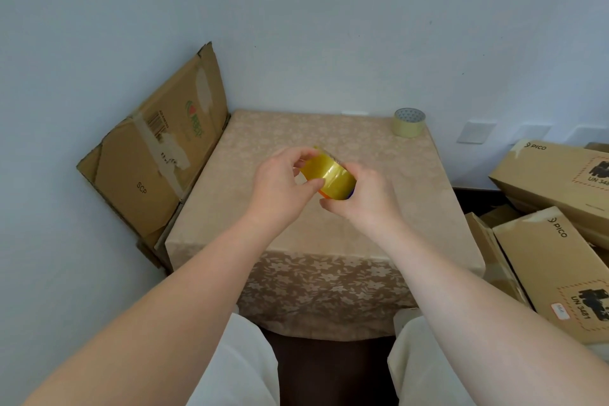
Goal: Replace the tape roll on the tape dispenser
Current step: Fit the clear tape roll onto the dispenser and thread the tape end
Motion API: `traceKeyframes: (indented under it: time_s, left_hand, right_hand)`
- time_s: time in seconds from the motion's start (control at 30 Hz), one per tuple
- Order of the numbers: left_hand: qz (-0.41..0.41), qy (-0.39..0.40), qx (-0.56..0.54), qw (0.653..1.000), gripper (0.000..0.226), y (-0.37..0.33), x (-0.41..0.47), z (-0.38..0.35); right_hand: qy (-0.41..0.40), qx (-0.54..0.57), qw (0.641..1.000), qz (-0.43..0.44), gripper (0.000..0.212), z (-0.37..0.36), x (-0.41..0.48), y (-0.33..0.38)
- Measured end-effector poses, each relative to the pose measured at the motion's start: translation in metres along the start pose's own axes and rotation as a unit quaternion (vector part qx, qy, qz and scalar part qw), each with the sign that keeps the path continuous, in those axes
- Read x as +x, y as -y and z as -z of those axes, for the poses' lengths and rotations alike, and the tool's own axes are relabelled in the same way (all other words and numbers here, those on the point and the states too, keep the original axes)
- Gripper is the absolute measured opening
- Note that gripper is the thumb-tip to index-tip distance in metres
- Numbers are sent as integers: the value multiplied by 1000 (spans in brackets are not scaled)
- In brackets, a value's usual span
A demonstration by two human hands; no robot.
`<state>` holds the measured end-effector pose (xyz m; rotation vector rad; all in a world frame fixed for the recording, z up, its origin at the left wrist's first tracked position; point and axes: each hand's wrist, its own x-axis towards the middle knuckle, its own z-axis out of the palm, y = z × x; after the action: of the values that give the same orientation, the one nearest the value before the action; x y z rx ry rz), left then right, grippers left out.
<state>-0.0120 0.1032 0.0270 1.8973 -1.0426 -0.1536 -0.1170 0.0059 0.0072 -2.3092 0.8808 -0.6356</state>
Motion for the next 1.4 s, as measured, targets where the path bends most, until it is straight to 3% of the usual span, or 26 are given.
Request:
traceKeyframes:
  time_s: [0.27,0.4,0.47,0.53,0.63,0.73,0.87,1.03,1.13,1.4]
  left_hand:
    - [5,23,-11,1000,36,-5,-5,-5]
    - [65,-35,-119,990,36,-5,-6,-10]
    - [163,-21,-189,968,40,0,-3,-11]
    - [246,74,-297,920,38,7,1,-13]
    - [248,144,-407,867,18,16,6,-19]
    - [219,120,-403,880,12,31,13,-33]
    - [177,111,-334,919,16,45,20,-51]
    - [125,86,-279,948,16,43,31,-63]
    - [120,71,-272,952,17,43,37,-63]
    - [135,76,-323,934,20,45,36,-54]
  right_hand:
    - [-28,6,1000,11,52,-6,-2,-3]
    - [-19,59,998,-17,46,-1,0,-3]
    - [-9,103,994,-28,43,0,0,-4]
    - [13,144,989,-41,40,-5,0,-7]
    - [82,219,970,-64,41,-15,3,-20]
    - [161,347,918,-107,34,-19,12,-36]
    - [138,344,905,-211,65,-31,23,-45]
    - [63,428,870,-235,26,-36,42,-36]
    - [72,477,844,-235,27,-36,50,-36]
    - [82,496,843,-192,35,-36,46,-37]
